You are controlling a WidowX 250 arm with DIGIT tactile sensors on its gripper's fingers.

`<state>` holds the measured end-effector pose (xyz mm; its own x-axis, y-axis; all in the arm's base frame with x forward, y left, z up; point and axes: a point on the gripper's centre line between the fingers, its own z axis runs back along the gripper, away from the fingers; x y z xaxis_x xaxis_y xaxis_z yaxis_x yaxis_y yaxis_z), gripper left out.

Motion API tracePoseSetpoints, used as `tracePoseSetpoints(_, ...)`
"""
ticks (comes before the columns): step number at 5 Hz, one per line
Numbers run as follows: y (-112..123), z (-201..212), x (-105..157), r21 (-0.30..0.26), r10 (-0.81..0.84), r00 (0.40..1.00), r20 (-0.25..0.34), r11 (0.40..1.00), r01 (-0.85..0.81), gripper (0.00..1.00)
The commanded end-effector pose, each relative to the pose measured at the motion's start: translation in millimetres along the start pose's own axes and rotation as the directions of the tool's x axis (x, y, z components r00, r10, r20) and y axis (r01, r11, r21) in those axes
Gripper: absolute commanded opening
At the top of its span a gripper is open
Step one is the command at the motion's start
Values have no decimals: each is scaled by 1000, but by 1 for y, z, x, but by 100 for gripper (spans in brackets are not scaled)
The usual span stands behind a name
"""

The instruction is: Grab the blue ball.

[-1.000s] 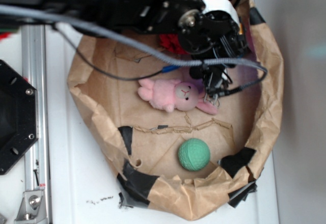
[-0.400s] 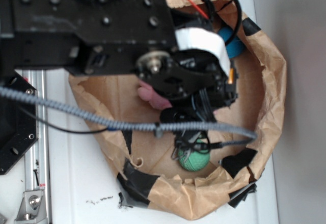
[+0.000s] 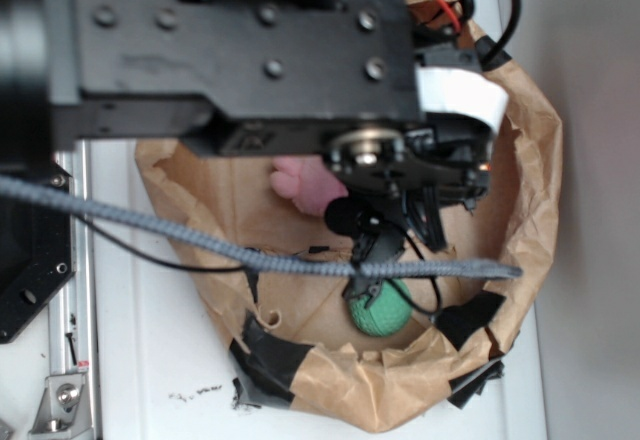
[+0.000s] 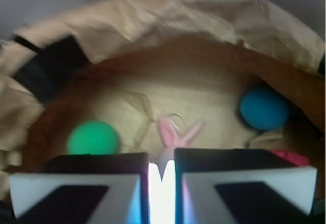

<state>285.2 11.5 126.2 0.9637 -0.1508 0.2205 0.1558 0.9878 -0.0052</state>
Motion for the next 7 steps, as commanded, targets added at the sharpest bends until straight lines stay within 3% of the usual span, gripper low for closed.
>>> tracePoseSetpoints(1,50,-5,16,46,87,985,146,994,-95,100)
tracePoseSetpoints(3,77,-26,13,98,95,987,132,989,-109,100)
tracePoseSetpoints(5,85,-35,8,124,103,987,121,985,-118,100)
tracePoseSetpoints(7,101,-49,3,172,151,975,164,969,-179,100)
